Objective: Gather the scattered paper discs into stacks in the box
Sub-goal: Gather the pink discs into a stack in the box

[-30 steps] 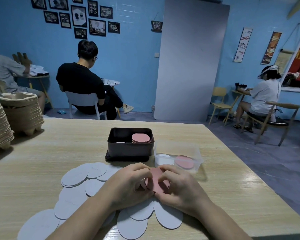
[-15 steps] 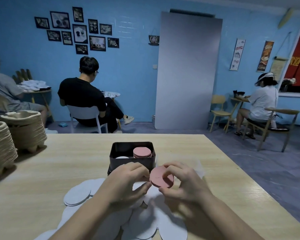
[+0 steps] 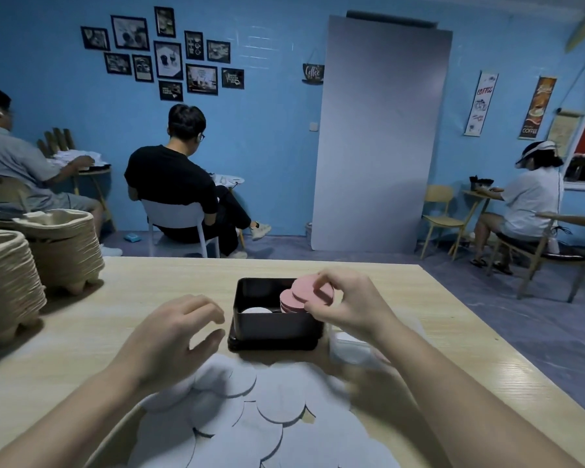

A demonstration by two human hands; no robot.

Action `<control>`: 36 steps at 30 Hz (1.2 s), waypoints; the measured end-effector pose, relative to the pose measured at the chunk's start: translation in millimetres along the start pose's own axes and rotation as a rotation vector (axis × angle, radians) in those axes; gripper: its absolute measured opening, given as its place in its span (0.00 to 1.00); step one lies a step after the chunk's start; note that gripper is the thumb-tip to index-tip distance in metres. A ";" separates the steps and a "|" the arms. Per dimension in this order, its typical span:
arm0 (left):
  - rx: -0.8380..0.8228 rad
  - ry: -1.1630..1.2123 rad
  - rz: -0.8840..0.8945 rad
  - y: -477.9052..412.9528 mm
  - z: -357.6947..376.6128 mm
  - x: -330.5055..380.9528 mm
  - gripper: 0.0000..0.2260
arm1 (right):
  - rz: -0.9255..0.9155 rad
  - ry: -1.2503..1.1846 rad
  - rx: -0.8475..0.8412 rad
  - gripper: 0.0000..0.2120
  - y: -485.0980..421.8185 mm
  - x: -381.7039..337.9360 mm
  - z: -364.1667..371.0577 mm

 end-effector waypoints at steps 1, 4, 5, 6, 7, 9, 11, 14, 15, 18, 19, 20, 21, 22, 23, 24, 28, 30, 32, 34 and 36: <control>0.002 -0.003 -0.009 2.2 0.1 -5.0 0.10 | 0.024 0.012 -0.018 0.11 -7.8 0.9 3.6; -0.001 0.001 -0.017 8.8 1.5 -18.3 0.11 | 0.095 0.048 -0.096 0.13 -27.3 4.8 15.4; 0.000 0.006 -0.019 11.2 2.0 -21.9 0.10 | 0.115 0.065 -0.125 0.14 -31.8 6.5 20.0; 0.004 0.015 -0.024 13.6 2.6 -25.3 0.10 | 0.127 0.094 -0.151 0.14 -35.4 8.7 24.5; 0.009 0.024 -0.030 15.9 3.2 -28.6 0.09 | 0.133 0.130 -0.176 0.14 -38.2 11.6 29.1; 0.018 0.038 -0.042 20.6 3.2 -33.8 0.09 | 0.145 0.184 -0.208 0.13 -41.8 15.8 35.3; 0.026 0.052 -0.054 24.9 2.8 -37.8 0.09 | 0.138 0.216 -0.222 0.13 -44.5 18.9 38.3; 0.031 0.078 -0.074 29.3 2.8 -42.0 0.10 | 0.133 0.229 -0.263 0.13 -46.2 19.4 40.5; 0.028 0.084 -0.078 30.1 3.3 -42.4 0.10 | 0.139 0.227 -0.270 0.13 -46.1 19.0 40.4; 0.015 0.096 -0.087 31.0 3.7 -42.7 0.09 | 0.134 0.227 -0.276 0.14 -45.1 16.7 38.2; 0.010 0.100 -0.089 31.0 3.0 -42.4 0.09 | 0.130 0.227 -0.276 0.14 -44.8 16.0 37.6; 0.004 0.103 -0.093 31.2 1.9 -42.0 0.09 | 0.126 0.228 -0.274 0.14 -44.7 15.2 36.8; -0.002 0.108 -0.098 31.3 0.2 -41.5 0.09 | 0.124 0.227 -0.271 0.14 -44.3 14.8 36.1; -0.006 0.112 -0.104 31.6 -1.8 -41.1 0.09 | 0.119 0.224 -0.266 0.13 -43.4 13.3 35.0; -0.010 0.114 -0.111 32.1 -3.9 -40.8 0.08 | 0.110 0.217 -0.253 0.13 -42.0 11.6 33.9; -0.014 0.116 -0.120 33.0 -5.8 -40.6 0.08 | 0.099 0.208 -0.227 0.12 -40.3 9.7 32.6; -0.034 0.142 -0.169 41.7 -11.6 -37.5 0.08 | 0.040 0.158 -0.059 0.08 -29.5 -1.0 26.4; -0.051 0.151 -0.191 47.9 -13.0 -34.7 0.08 | -0.009 0.148 -0.008 0.07 -21.0 -10.4 25.1; -0.068 0.164 -0.221 54.5 -14.3 -31.8 0.07 | -0.064 0.133 0.020 0.07 -9.3 -23.6 24.7; -0.087 0.190 -0.257 61.5 -14.4 -28.9 0.06 | -0.118 0.106 0.036 0.07 3.5 -38.3 25.1; -0.104 0.218 -0.298 67.6 -14.4 -27.9 0.06 | -0.155 0.071 0.009 0.07 15.3 -52.0 28.6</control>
Point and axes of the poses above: each hand's wrist, its own y-axis away from the middle knuckle, its own z-axis out of the palm, x = y × z, the point moved 2 cm from there along -y, towards the middle knuckle, and after that the axes turned 5 degrees about y, right-handed, at the moved point
